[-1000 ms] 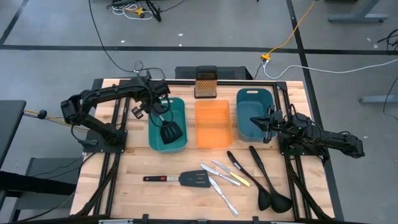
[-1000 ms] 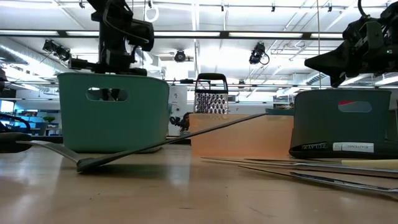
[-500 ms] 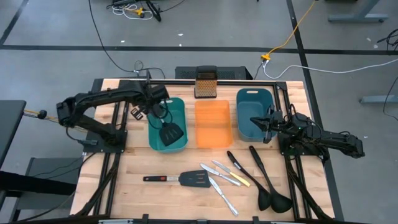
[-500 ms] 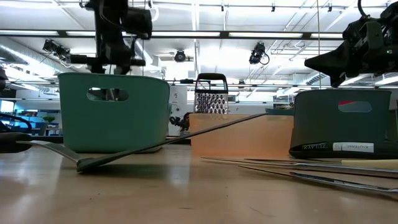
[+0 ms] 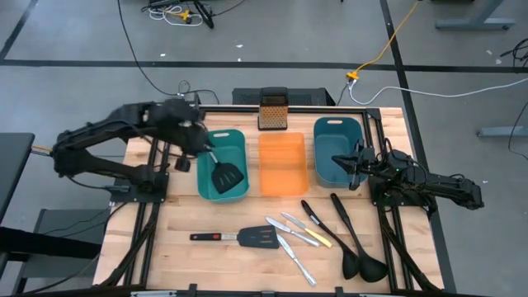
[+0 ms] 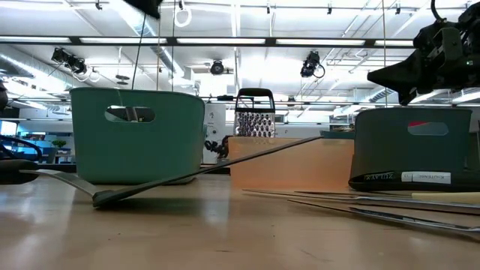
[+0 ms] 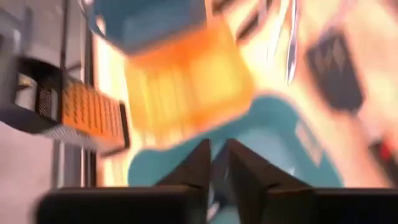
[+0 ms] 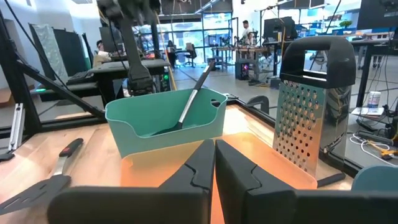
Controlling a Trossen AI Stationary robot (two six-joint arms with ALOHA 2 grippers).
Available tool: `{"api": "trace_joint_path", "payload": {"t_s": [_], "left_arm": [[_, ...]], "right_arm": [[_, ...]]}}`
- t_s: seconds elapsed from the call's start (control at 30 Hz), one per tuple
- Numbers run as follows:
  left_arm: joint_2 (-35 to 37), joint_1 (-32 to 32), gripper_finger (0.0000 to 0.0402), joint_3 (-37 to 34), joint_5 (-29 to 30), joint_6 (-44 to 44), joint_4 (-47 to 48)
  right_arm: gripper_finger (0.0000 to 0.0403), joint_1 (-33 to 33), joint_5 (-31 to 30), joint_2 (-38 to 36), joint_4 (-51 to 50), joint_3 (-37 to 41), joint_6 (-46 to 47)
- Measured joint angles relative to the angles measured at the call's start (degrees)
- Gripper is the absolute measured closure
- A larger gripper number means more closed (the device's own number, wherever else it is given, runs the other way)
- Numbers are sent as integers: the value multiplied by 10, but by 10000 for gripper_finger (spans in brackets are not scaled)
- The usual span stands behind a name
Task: Pick & Place Kitchen Items
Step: Put the yellow table knife into the orange bin
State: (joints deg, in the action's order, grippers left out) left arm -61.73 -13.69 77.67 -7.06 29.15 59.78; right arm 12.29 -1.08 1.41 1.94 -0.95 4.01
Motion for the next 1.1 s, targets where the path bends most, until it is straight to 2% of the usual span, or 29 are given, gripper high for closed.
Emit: {"api": "trace_joint_path", "payload": {"t_s": [0.07,0.2,0.33,0.57,0.73,0.9,1.1], "left_arm": [[22,0,388,-6,-27,-29,-37],[69,0,393,-34,-38,-84,-113],[127,0,397,-95,-14,-152,-218],[249,0,398,-292,-4,-242,-425],[316,3,399,-430,19,-258,-555],[353,21,400,-525,56,-258,-617],[387,43,400,-583,93,-226,-630]], "right_arm": [[381,0,0,0,0,0,0],[381,0,0,0,1,0,2],[381,0,0,0,2,0,3],[381,0,0,0,2,0,3],[381,0,0,0,2,0,4],[381,0,0,0,2,0,5],[381,0,5,0,1,0,5]]}}
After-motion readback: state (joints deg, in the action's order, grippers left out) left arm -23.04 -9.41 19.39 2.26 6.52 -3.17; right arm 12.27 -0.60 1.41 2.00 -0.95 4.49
